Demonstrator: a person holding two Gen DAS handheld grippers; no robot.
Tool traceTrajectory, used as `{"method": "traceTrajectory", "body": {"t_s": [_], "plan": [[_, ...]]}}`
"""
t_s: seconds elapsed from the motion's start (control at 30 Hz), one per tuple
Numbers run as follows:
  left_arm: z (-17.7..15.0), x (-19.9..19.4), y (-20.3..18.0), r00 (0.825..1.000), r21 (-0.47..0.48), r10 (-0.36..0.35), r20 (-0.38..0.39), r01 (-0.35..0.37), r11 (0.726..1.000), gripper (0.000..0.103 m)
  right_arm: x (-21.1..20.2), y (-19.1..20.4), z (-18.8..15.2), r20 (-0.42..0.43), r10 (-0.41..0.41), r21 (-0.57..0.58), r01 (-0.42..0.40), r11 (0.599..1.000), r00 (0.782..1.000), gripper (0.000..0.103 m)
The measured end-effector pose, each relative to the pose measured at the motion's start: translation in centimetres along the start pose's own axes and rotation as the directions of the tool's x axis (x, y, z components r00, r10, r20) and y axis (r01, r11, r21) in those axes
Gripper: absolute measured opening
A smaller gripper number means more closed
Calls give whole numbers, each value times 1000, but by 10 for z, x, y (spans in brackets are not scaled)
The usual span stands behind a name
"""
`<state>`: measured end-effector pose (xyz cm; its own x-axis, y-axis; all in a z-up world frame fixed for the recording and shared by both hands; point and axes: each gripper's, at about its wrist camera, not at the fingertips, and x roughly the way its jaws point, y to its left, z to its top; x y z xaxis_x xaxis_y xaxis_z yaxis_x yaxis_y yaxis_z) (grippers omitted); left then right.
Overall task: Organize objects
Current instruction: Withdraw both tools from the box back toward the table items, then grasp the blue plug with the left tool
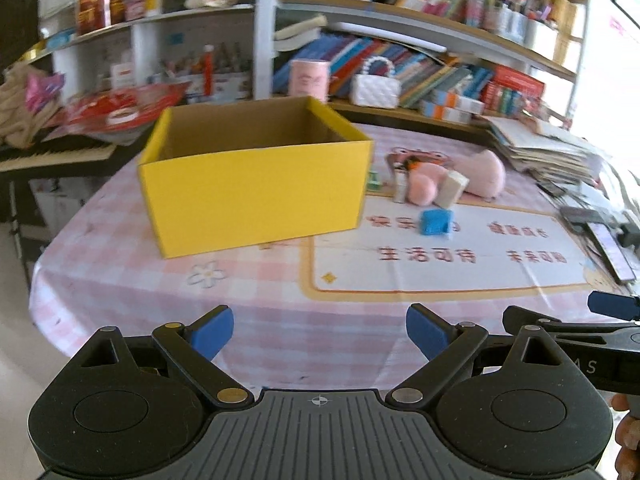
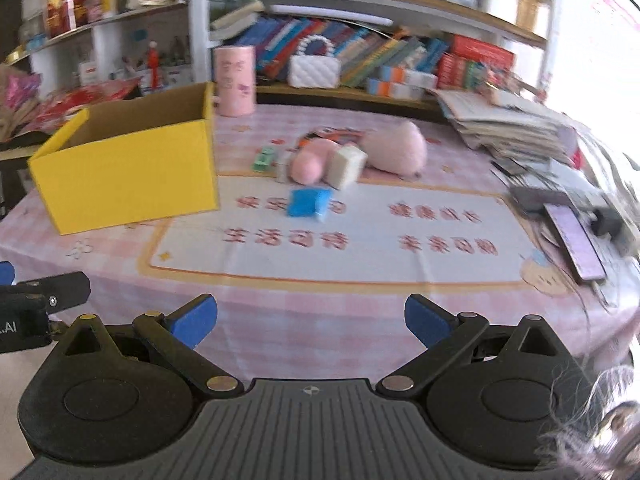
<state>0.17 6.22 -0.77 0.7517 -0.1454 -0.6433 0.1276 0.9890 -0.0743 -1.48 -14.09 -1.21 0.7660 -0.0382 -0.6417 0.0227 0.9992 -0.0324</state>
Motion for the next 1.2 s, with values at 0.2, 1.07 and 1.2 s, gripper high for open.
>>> {"method": "traceTrajectory", "body": {"t_s": [0.2,1.07,1.2], "plan": [[4,6,-18,998,50,-57,-11,58,997,95,-5,-23,-6,-4,-53,68,53,996,999,101],[42,69,-66,993,55,-104,-57,107,993,95,48,-77,35,-40,-90,86,93,992,995,101],[51,84,-75,993,42,-103,-65,106,993,95,63,-88,47,-45,-83,75,86,993,996,101]]}}
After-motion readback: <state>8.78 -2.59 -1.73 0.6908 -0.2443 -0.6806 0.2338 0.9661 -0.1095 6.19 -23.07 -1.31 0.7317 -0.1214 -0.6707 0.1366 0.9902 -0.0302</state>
